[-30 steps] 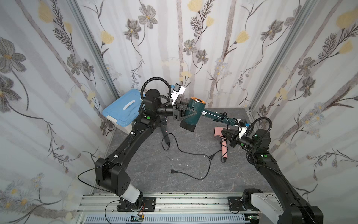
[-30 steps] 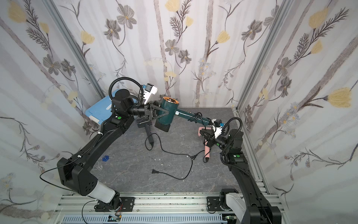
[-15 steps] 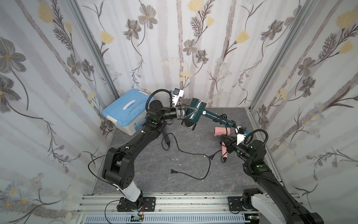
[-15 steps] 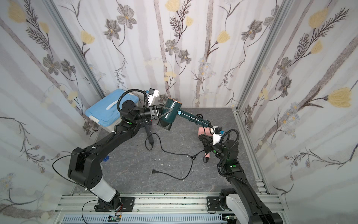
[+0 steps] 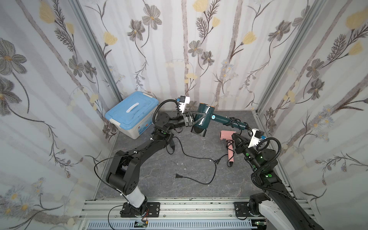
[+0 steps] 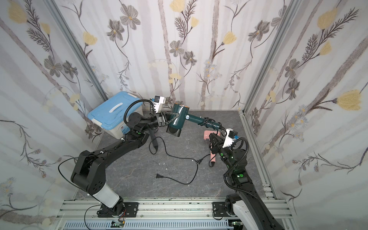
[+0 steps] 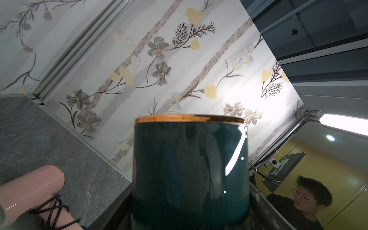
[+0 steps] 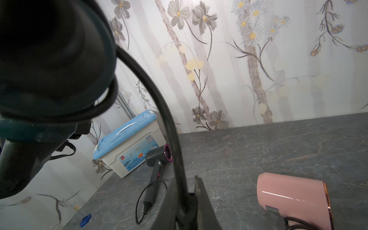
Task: Wrap the cord around the hair dryer
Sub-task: Wrap the power cord around the hair dryer.
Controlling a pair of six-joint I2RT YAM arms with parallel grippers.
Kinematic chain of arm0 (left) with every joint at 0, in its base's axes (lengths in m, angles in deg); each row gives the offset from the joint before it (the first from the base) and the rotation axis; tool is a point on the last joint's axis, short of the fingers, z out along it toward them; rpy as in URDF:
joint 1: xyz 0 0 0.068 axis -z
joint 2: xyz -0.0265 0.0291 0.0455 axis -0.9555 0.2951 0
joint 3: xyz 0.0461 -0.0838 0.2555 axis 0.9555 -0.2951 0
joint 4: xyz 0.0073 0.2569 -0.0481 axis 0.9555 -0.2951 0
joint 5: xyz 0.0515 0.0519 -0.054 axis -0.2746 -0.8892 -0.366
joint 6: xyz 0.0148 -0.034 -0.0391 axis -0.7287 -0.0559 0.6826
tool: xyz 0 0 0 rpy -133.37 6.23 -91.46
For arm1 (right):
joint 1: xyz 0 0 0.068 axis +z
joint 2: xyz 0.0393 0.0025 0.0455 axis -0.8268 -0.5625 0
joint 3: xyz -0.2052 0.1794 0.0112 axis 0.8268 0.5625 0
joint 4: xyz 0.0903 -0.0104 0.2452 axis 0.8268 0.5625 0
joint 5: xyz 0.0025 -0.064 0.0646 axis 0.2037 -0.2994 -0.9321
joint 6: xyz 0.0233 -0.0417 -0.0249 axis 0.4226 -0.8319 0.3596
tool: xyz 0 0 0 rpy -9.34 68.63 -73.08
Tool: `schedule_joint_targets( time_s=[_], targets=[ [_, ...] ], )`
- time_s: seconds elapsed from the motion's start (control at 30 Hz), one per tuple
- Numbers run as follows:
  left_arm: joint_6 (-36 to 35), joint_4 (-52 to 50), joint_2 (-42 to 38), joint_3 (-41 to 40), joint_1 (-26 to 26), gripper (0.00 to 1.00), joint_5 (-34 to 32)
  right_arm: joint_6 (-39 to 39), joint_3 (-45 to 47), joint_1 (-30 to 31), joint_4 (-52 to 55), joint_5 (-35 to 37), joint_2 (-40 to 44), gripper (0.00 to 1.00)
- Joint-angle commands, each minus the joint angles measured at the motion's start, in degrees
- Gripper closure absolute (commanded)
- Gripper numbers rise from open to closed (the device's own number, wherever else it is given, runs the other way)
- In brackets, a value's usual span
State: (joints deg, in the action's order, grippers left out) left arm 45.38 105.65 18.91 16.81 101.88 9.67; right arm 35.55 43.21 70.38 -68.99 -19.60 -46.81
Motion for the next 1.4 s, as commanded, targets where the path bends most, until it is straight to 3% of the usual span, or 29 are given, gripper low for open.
schedule_joint_targets(
  time_s=[0.0,0.23,0.43,0.67,0.73,0.87,1.0,1.23,1.37],
  targets=[
    [1.83,7.16,0.05,-0.16,-0.12,1.0,-8.99,1.38,1.29,3.3,0.98,4.94,0.37,1.0],
    [-0.29,4.28,0.56,-1.04,0.22,1.0,-13.73,-0.04,-0.76,13.37,5.65,17.36,-0.46,1.0],
    [-26.94,-26.48,-7.51,-1.62,2.24,1.0,-15.94,-7.43,-16.57,20.55,28.78,24.7,-5.38,1.0],
    [-47.32,-51.38,-12.01,2.12,2.95,1.0,-15.75,-15.75,-37.56,22.69,55.31,24.22,-11.24,1.0],
    [-52.27,-57.97,-12.71,3.61,3.29,1.0,-15.54,-17.74,-42.2,22.74,58.39,23.92,-12.55,1.0],
    [-59.2,-67.9,-13.5,6.15,4.23,1.0,-13.35,-20.69,-47.51,19.77,58.09,17.22,-14.45,1.0],
    [-60.22,-69.86,-15.38,5.14,4.46,1.0,-10.93,-19.95,-48.67,15.04,55.9,6.43,-17.17,0.99],
    [-61.06,-70.22,-16.78,3.69,4.47,1.0,-9.13,-15.75,-44.06,12.59,48.38,-6.88,-16.97,0.7],
    [-61.37,-70.34,-16.85,4.05,4.47,1.0,-8.0,-14.09,-42.11,11.28,45.5,-12.33,-16.85,0.6]
  ],
)
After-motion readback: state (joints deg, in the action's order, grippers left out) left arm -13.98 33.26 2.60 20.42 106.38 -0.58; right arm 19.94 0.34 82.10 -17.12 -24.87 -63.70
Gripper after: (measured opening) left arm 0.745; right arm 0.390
